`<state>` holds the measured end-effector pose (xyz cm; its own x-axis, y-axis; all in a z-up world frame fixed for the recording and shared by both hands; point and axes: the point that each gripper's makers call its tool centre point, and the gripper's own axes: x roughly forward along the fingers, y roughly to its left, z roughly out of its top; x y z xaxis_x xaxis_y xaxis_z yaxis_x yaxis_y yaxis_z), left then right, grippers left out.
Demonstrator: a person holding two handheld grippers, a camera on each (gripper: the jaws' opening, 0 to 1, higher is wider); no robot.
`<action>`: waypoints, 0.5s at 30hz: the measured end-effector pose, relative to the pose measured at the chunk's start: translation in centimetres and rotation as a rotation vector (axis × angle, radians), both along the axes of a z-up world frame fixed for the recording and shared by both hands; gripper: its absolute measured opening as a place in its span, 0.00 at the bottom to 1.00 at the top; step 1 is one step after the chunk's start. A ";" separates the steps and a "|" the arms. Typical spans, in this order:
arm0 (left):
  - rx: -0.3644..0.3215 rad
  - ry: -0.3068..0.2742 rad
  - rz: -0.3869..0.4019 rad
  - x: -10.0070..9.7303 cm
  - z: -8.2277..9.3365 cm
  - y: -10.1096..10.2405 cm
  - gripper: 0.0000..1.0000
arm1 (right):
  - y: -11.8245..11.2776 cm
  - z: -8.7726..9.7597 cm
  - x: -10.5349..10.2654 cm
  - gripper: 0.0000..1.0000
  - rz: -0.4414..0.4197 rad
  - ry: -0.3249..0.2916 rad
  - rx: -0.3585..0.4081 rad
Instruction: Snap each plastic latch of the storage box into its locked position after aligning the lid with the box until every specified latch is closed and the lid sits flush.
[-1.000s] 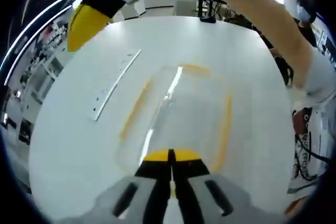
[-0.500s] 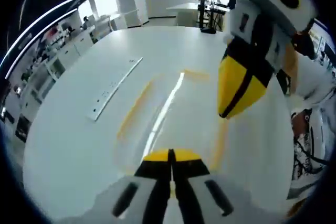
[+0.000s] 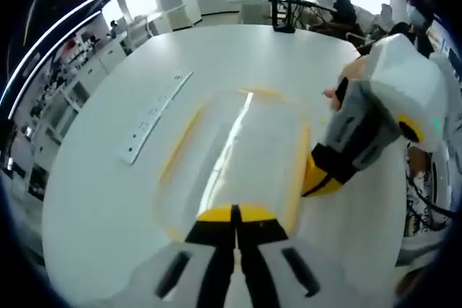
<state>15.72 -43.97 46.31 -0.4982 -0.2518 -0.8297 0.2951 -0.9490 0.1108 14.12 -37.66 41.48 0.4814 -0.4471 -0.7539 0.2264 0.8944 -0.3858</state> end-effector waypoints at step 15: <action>0.062 -0.074 0.000 0.4 -0.5 0.5 0.00 | -0.3 -0.3 0.1 0.00 -0.084 0.040 -0.060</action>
